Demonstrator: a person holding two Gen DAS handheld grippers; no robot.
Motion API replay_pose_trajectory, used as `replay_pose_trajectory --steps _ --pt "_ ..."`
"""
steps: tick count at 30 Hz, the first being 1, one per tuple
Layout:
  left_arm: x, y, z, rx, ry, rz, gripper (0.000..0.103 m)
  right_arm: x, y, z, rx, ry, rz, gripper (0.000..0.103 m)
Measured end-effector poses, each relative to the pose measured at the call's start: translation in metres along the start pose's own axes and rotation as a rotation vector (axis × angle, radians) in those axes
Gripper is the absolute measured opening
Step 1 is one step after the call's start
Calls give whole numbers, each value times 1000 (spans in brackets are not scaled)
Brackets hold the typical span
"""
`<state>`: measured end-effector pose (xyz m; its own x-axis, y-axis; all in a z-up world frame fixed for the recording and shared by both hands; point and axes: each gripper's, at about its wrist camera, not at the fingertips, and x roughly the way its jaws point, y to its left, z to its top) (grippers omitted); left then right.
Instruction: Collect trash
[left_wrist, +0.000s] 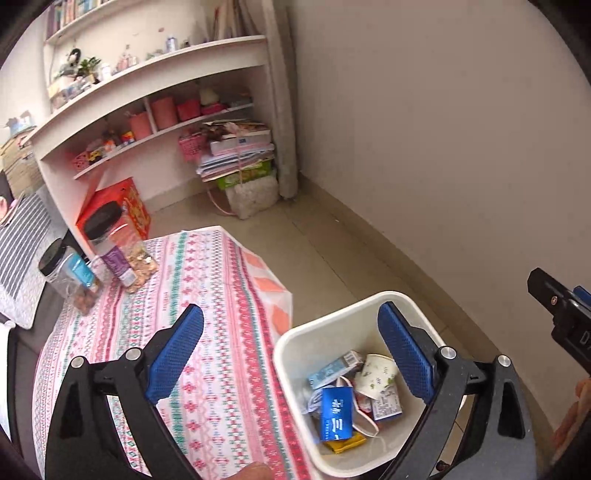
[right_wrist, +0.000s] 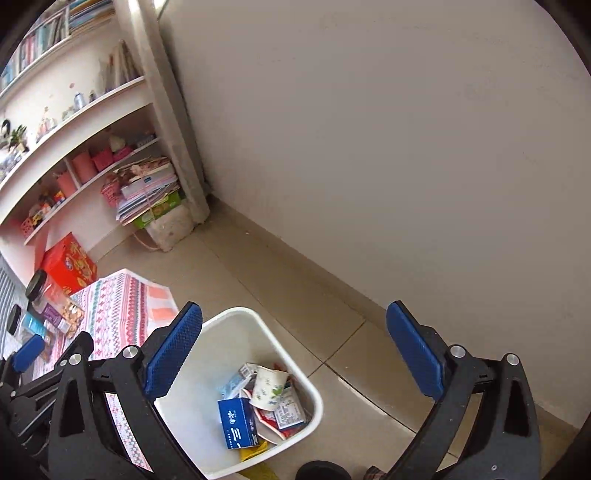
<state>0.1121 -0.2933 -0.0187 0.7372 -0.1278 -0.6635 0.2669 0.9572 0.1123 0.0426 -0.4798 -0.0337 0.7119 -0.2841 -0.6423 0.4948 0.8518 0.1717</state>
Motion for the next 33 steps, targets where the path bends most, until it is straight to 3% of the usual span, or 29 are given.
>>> replay_pose_trajectory --steps 9,16,20,25,28,33 --pt "-23 65 -4 -52 -42 88 96 -28 72 -18 -87 -135 26 96" --pt "-35 123 -19 -118 -65 195 96 -39 113 -27 -99 -144 123 96" --pt "-33 155 -34 -129 -27 220 96 -40 145 -35 -140 -116 192 96" --pt "-33 192 -59 -163 -13 233 96 -41 185 -48 -205 -89 207 96" --pt "-28 215 -77 -195 1 279 96 -39 207 -59 -254 -82 219 96" --pt "-7 251 -97 -255 105 271 96 -36 239 -77 -331 -66 238 96"
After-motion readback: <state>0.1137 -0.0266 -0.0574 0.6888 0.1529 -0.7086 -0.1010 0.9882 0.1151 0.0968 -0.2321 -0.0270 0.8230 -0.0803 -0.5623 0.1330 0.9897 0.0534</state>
